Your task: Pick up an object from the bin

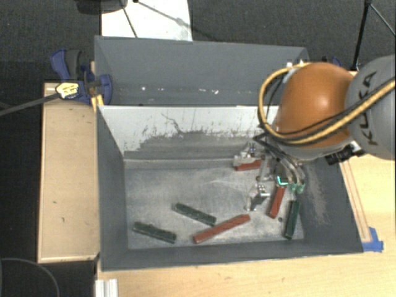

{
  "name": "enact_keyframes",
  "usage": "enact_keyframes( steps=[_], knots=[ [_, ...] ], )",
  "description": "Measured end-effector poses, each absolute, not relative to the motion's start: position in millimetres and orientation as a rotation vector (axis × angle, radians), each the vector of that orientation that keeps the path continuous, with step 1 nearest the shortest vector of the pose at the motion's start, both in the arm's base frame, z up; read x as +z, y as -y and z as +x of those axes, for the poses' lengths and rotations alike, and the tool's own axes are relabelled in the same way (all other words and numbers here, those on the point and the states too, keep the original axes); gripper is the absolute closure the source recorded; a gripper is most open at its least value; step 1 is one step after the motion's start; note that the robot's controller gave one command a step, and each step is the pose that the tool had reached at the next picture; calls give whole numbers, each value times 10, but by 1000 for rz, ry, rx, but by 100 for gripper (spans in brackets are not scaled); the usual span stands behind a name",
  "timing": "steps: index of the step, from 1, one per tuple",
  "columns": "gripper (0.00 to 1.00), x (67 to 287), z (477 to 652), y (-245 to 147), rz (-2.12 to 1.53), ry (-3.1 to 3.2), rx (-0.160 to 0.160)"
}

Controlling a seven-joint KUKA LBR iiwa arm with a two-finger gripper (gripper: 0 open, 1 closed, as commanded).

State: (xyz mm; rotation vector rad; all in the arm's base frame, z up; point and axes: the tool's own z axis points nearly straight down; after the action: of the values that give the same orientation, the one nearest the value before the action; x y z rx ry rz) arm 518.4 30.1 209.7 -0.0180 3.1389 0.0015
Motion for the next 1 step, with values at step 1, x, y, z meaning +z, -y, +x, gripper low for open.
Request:
enact_keyframes(
  steps=[1],
  knots=[
    [0, 2098, 5184, -300, -17, -3139, 1]
  ],
)
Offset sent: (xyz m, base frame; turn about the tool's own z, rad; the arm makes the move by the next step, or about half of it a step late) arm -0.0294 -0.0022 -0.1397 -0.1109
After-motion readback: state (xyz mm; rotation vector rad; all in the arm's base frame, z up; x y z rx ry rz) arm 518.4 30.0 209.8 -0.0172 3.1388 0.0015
